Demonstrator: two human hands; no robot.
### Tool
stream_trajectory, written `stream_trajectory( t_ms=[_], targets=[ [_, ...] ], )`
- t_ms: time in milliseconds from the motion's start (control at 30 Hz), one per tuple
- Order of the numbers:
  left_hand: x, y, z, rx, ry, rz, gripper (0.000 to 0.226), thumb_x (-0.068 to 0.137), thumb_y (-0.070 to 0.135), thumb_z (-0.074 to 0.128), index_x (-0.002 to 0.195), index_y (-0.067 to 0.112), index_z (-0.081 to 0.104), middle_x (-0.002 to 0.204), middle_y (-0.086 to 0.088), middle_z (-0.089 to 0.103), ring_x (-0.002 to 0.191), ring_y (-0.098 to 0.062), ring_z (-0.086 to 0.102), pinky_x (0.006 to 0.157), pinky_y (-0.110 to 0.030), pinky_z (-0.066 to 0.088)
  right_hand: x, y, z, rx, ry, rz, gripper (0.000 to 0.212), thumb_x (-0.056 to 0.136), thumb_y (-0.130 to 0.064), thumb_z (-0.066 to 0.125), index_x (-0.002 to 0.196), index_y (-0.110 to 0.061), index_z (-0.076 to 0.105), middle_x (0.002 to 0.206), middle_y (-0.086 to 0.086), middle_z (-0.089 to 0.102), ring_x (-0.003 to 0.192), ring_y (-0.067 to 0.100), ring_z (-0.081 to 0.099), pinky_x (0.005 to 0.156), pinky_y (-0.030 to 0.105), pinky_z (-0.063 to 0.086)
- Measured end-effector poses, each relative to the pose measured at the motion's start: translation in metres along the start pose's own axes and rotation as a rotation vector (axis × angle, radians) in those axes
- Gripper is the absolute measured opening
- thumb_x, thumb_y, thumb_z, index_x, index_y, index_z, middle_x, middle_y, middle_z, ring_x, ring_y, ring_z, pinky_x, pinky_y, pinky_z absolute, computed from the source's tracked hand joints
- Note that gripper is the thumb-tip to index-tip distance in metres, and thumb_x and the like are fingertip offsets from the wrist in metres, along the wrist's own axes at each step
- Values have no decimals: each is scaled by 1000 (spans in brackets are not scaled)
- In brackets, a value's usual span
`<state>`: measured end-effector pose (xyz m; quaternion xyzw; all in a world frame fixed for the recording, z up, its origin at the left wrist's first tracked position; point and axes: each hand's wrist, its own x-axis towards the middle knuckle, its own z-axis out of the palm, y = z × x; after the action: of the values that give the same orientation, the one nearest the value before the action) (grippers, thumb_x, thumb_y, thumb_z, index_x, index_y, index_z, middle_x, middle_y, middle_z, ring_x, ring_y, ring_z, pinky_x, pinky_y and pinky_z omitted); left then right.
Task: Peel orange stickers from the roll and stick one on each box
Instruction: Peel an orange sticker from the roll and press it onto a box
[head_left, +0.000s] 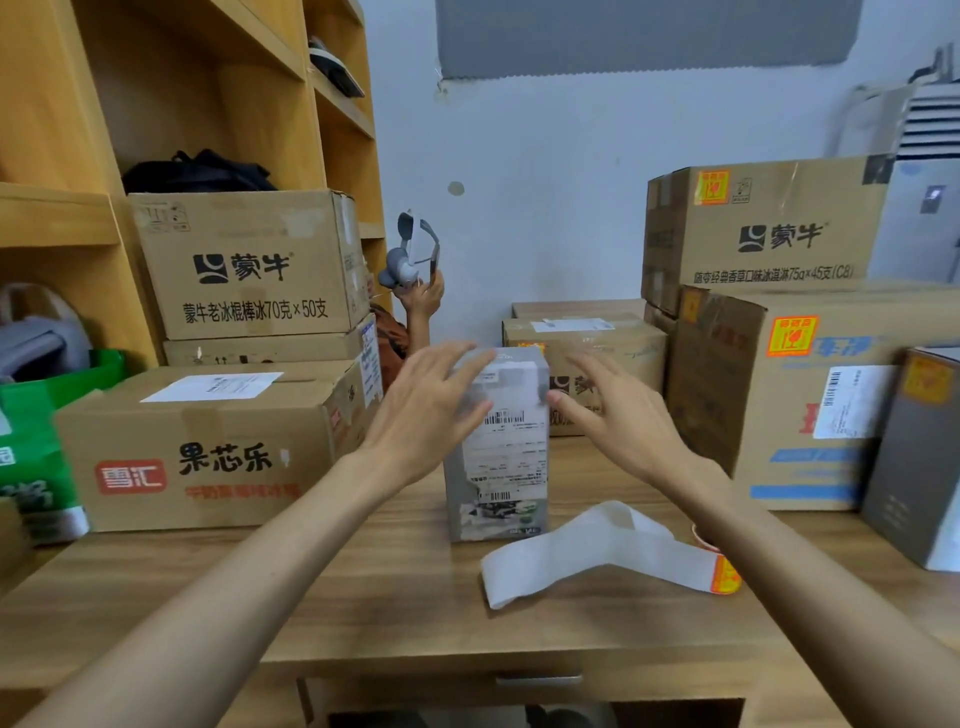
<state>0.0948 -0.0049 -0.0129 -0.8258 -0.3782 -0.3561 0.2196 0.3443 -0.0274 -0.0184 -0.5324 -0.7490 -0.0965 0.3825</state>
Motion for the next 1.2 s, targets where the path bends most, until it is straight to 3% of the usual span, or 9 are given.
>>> stream_trajectory(
  t_ms=[100,200,400,533,633,767,900,1100,1200],
  targets=[
    [-1,33,14,-96,29,167,40,94,26,67,132,11,63,128,-6,64,120,-22,58,101,-37,49,-30,27,-10,-120,-120,-9,43,96,-50,55,128,-21,60,130,-5,59,121,15,51,86,33,45],
    [-6,68,44,-205,-77,221,39,93,22,69,131,12,64,123,-4,66,115,-19,60,96,-33,51,-60,59,-16,-187,-271,50,37,94,-44,60,122,-20,63,126,-2,60,119,18,50,88,31,42],
    [-13,123,99,-379,-394,153,39,101,29,57,139,20,57,137,3,57,126,-16,48,103,-38,43,-109,101,-27,-181,-361,149,27,90,-47,64,102,-24,67,102,-9,59,103,14,50,83,35,45],
    [-15,156,121,-431,-489,118,41,99,33,58,139,22,56,139,3,55,125,-16,48,101,-35,40,-124,113,-36,-153,-348,159,21,87,-46,67,100,-29,71,99,-14,62,99,9,54,82,30,45],
    [-17,174,132,-506,-505,79,36,95,32,62,130,23,60,129,3,61,116,-17,54,93,-35,39,-131,120,-39,-152,-347,141,21,87,-46,68,100,-31,72,98,-15,63,97,7,52,84,30,46],
    [-19,184,137,-679,-491,-27,16,94,28,67,108,21,63,98,6,62,86,-9,54,79,-32,45,-139,125,-36,-108,-284,134,16,85,-44,70,88,-29,69,94,-13,59,89,6,50,81,32,46],
    [-20,178,137,-745,-476,-99,8,94,17,64,98,19,58,83,6,56,72,-7,48,66,-27,41,-145,120,-35,-108,-260,128,21,85,-47,69,83,-26,67,75,-18,51,79,-2,44,68,20,37],
    [-22,157,132,-657,-562,-69,27,98,12,55,121,23,65,89,5,53,79,-9,46,71,-27,37,-152,122,-26,-70,-296,194,22,84,-38,73,104,-28,71,94,-21,58,82,-3,47,76,26,39],
    [-24,152,128,-612,-589,-25,32,100,11,50,122,23,69,90,5,48,81,-11,45,73,-29,37,-153,121,-22,-89,-289,186,20,89,-35,71,107,-26,71,103,-14,65,97,7,56,84,27,44]
  ],
)
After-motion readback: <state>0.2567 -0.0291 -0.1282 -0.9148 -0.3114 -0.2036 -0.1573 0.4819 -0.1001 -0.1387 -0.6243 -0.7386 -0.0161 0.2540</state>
